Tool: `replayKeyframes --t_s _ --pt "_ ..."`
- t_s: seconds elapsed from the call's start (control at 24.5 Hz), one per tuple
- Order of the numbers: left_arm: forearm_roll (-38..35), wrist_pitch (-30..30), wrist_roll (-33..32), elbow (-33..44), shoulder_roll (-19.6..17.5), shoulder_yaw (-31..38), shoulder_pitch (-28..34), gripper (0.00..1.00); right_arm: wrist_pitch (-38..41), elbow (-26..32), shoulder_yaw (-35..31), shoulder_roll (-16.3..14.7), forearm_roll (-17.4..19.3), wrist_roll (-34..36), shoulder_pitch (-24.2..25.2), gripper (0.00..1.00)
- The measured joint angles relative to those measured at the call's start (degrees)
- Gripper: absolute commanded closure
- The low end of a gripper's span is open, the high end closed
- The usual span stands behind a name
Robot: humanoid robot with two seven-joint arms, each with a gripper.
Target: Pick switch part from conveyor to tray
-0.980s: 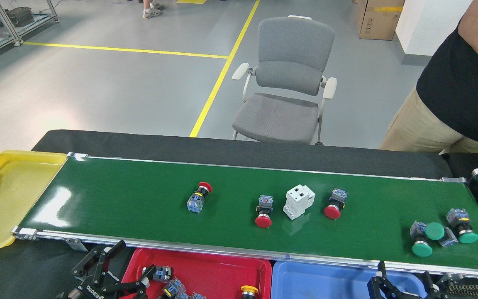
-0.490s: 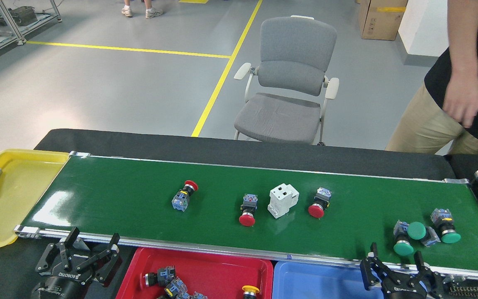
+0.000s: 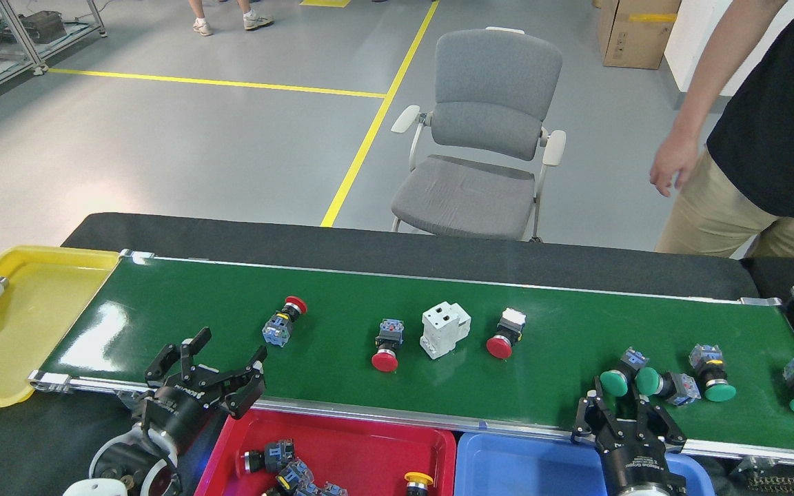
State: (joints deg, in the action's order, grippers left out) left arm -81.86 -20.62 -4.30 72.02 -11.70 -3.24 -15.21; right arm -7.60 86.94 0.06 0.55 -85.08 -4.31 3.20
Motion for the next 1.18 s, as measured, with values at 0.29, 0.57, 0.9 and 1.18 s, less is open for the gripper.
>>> replayKeyframes --t_s 0.29,0.57,0.9,1.18 --pt "0.0 0.41 -0.04 -10.08 -0.15 -0.37 -5.86 0.0 4.13 4.36 2.09 -0.23 -0.03 -0.65 0.15 0.98" --pt "0.0 0.39 -0.06 -17.06 -0.15 -0.37 -9.89 0.61 23.82 9.01 11.27 -0.39 0.05 -0.81 0.68 0.93" --pt "0.34 -0.87 0.29 -18.56 -0.74 -0.45 -9.96 0.99 41.65 9.23 21.39 -1.68 -0.48 0.05 2.39 0.02" --pt "0.71 -10.88 1.03 1.33 -0.74 0.0 1.51 0.96 36.43 12.6 12.71 -0.51 2.0 0.25 6.65 0.03"
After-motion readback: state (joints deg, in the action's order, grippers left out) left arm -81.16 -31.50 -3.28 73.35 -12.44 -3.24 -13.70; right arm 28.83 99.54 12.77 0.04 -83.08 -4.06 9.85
